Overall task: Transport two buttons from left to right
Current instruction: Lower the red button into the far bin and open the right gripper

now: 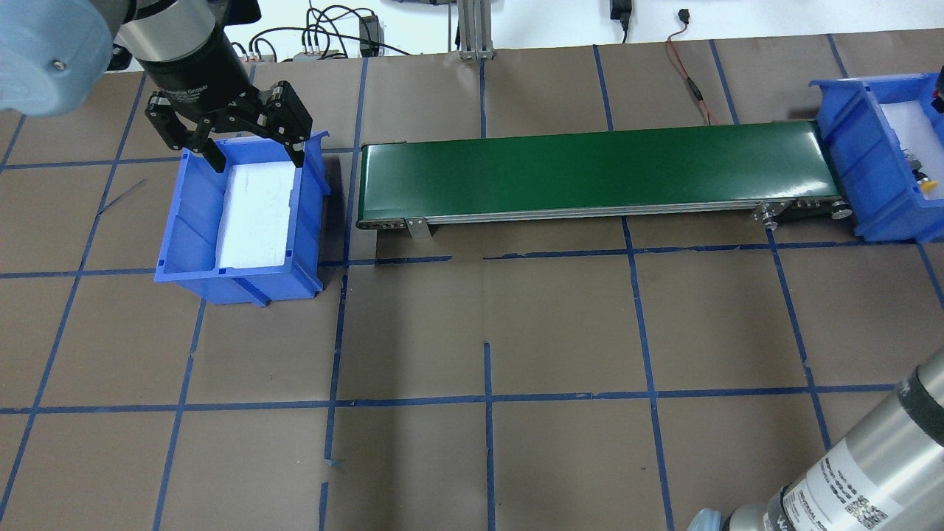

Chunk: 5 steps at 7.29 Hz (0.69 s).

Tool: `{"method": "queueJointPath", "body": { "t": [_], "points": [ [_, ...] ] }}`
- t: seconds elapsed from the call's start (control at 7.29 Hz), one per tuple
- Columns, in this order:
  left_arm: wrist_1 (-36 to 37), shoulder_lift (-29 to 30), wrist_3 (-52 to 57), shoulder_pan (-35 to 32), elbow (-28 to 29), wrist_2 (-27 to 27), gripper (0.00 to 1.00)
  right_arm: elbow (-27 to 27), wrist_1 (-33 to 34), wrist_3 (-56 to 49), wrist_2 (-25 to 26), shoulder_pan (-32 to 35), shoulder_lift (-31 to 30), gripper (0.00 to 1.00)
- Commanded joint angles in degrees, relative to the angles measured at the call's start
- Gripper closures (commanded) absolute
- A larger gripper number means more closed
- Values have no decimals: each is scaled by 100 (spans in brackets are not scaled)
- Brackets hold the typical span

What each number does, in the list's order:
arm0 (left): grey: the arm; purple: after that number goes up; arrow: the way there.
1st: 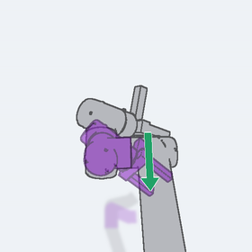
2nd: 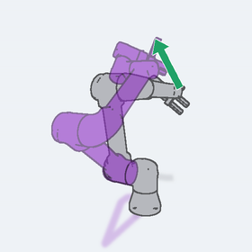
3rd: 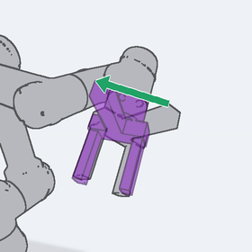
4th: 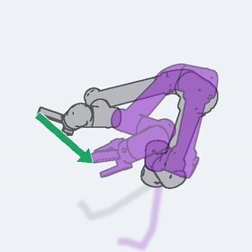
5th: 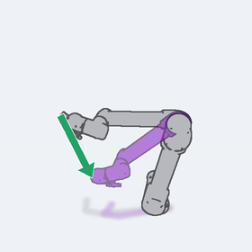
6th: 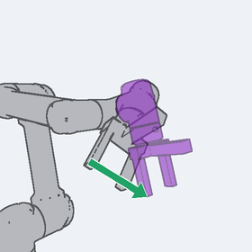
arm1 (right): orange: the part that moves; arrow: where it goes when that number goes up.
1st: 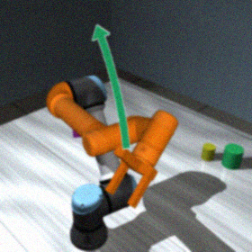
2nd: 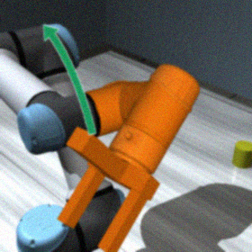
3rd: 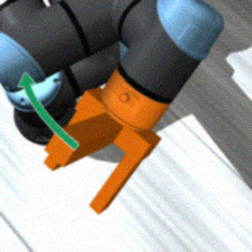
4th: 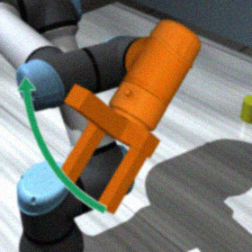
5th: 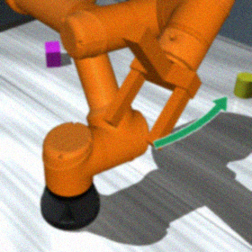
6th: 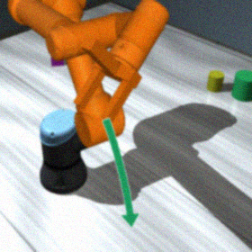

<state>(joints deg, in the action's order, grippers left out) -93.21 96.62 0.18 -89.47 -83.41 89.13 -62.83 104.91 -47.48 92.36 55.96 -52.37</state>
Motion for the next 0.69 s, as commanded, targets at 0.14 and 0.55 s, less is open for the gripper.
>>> {"method": "queueJointPath", "body": {
  "t": [0.14,0.55],
  "points": [
    [14,23,0,0,0,-10,0,560,117,19,-105,12,727,90],
    [31,50,9,0,0,-10,0,860,126,11,-218,21,1088,89]
  ]
}}
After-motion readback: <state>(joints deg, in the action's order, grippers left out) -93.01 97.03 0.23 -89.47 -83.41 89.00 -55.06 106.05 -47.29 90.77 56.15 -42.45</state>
